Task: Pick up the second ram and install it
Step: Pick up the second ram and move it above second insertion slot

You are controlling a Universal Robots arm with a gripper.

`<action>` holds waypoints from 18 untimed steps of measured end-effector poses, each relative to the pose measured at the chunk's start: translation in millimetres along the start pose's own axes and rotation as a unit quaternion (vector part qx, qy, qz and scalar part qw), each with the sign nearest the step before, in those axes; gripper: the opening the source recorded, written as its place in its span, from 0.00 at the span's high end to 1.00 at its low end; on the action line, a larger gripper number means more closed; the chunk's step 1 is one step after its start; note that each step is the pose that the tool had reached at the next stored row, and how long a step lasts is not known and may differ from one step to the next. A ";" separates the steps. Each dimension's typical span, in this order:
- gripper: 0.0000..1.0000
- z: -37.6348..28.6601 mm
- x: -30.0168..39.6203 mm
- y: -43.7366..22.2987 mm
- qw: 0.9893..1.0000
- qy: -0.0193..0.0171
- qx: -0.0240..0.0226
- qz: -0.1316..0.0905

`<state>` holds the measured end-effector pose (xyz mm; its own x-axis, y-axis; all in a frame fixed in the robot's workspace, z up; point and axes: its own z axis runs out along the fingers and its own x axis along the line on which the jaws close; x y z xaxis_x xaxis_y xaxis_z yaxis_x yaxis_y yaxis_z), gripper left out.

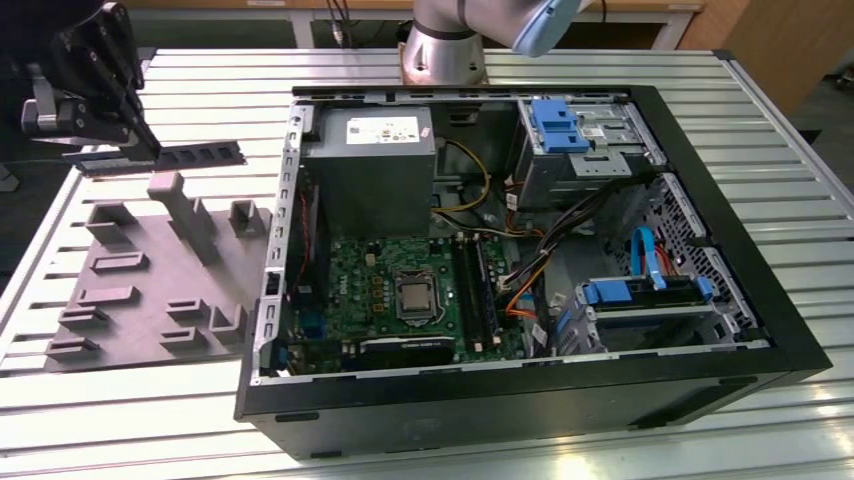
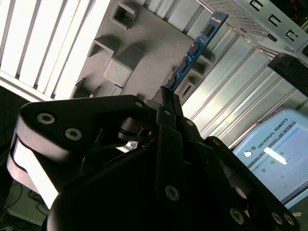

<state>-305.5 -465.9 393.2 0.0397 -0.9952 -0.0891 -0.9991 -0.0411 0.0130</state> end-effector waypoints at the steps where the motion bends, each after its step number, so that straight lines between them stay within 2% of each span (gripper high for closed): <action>1: 0.88 0.0 0.0 -1.0 1.000 0.000 0.000 0.000; 18: 0.88 -0.3 0.6 -16.6 1.000 0.000 0.000 0.000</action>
<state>-288.9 -465.8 393.2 0.0398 -0.9952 -0.0891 -0.9991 -0.0411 0.0130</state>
